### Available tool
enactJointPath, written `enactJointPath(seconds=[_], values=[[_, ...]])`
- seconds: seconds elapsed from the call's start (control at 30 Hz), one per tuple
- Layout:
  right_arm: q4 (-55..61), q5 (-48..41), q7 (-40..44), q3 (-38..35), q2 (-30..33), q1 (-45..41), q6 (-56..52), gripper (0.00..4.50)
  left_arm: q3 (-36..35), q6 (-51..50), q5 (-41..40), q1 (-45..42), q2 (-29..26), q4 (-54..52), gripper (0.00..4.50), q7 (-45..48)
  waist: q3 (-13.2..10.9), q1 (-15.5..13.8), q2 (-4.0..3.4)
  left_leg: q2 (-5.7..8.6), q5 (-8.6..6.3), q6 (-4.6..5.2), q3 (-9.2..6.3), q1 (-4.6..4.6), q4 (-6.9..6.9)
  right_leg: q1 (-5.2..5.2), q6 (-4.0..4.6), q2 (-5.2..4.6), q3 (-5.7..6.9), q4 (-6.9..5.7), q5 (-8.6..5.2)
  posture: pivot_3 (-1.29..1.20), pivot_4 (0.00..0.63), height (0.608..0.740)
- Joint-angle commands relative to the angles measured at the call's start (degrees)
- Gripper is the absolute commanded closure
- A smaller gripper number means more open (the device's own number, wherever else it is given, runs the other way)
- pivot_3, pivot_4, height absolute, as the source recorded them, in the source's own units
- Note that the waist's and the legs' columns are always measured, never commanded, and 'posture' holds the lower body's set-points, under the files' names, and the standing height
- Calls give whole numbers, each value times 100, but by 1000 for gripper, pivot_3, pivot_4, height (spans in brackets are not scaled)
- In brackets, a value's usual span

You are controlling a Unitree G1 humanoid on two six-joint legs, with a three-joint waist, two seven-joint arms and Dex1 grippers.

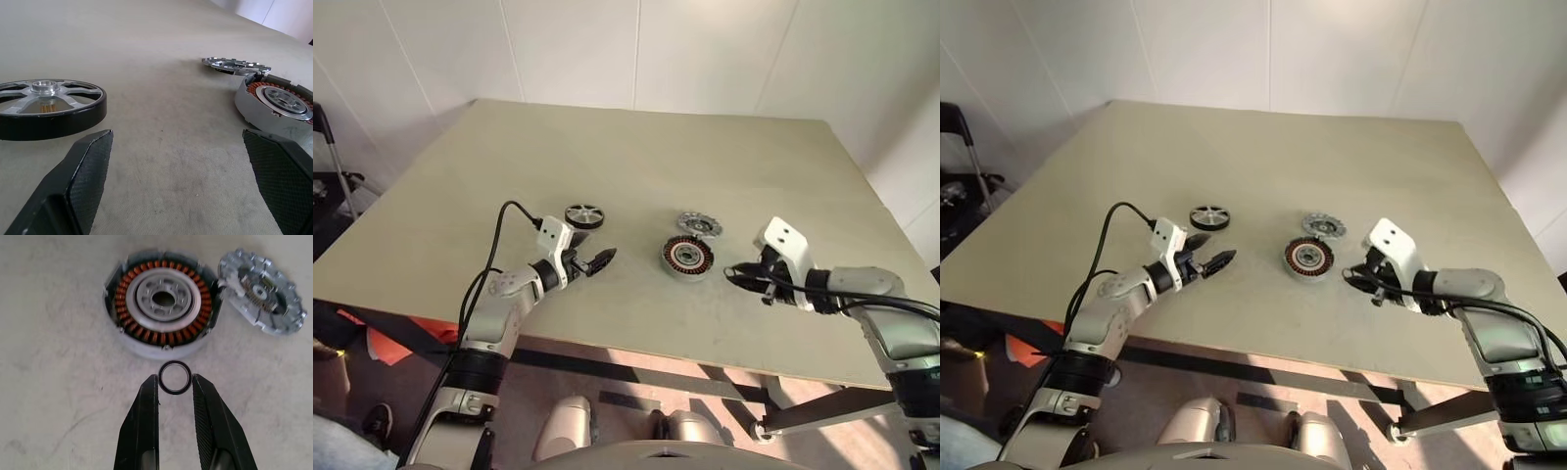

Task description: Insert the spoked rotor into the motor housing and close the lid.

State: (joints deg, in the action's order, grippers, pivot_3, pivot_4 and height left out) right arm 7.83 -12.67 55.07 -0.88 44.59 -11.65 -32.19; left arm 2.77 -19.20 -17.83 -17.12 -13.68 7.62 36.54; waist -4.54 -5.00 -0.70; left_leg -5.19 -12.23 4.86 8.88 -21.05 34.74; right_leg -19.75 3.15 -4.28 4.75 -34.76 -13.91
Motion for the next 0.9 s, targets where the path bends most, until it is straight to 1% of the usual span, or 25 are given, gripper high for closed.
enactJointPath(seconds=[0.03, 0.2, 0.4, 0.63, 0.9], values=[[108, -71, -88, 143, -124, -408, -100, 3849, -67, 70, -13, -129, -7, -86, 0, 1, 0, -19, 0, 0, 0, 0, 0, -6, -3, -8, 2, 0, 0, 1, 1, 0, 0, 740], [-226, 101, -150, 541, -380, -837, -6, 3849, -74, 86, -2, -115, 15, -94, 0, -27, 2, -45, -3, 0, 0, 3, 1, -48, -11, -50, 5, 0, 3, 0, 2, 0, 0, 740], [-573, 221, -166, 854, -607, -1147, 87, 3849, -89, 84, -5, -62, 23, -157, 0, -76, 2, -43, -3, 0, 1, 0, 3, -47, -10, -50, 5, 0, 3, -2, 3, 0, 0, 740], [-937, 353, -173, 1003, -753, -1295, 237, 3849, -94, 85, -12, -30, 32, -197, 0, -118, 2, -40, -3, 0, 1, 0, 3, -47, -10, -49, 6, 0, 3, -3, 3, 0, 0, 740], [-1040, 449, -172, 1021, -720, -1295, 318, 3849, -89, 98, -6, -8, 39, -219, 0, -139, 2, -41, -3, 0, 1, 0, 3, -47, -10, -49, 6, 0, 3, -4, 3, 0, 0, 740]])
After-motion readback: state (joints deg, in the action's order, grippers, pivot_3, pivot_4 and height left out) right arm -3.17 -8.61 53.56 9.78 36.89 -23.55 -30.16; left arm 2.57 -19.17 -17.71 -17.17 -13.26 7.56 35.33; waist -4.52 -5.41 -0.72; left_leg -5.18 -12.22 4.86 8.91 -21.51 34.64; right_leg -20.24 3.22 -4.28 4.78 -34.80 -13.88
